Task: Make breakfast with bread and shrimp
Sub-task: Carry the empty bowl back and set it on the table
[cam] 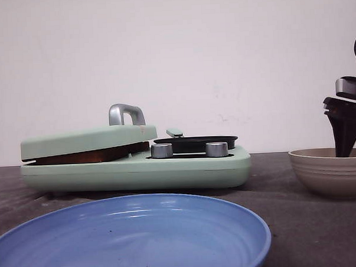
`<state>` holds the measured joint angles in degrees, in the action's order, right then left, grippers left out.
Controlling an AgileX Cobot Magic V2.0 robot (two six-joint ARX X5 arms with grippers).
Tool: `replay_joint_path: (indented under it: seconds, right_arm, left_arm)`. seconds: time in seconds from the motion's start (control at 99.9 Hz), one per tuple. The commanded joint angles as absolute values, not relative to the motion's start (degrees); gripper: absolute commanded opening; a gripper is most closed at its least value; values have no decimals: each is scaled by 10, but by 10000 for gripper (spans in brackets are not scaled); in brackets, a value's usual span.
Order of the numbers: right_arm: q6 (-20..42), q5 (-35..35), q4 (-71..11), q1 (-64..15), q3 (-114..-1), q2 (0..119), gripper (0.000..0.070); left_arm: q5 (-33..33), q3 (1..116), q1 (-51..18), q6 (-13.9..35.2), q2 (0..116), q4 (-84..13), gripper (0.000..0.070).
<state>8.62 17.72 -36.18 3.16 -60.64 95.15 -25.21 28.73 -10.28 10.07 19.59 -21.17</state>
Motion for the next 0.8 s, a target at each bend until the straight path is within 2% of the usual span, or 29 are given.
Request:
replay_joint_path:
  seconds: [0.0,0.17,0.4,0.54,0.61,0.79]
  right_arm:
    - [81,182,-351,36,-612,935,557]
    - [84,190,-348,53,-612,890,557]
    - [110,256,-350,61,-612,799,554]
    - [113,295,-349,34,-612,739,543]
    - [106,304,-350,12,-612,708,495]
    - [81,335,-352,-57,-612,640,289]
  left_arm:
    - [-251,289,-104,97,199,-206,284]
    - [-251,289,-104,97,199,-206,284]
    - [-251,289,-104,97,199,-206,284]
    - [-251,289,-104,98,199,-210,284]
    - [-251,289,-104,98,199,-213,284]
    - [-251,289,-104,100,199,-215,284]
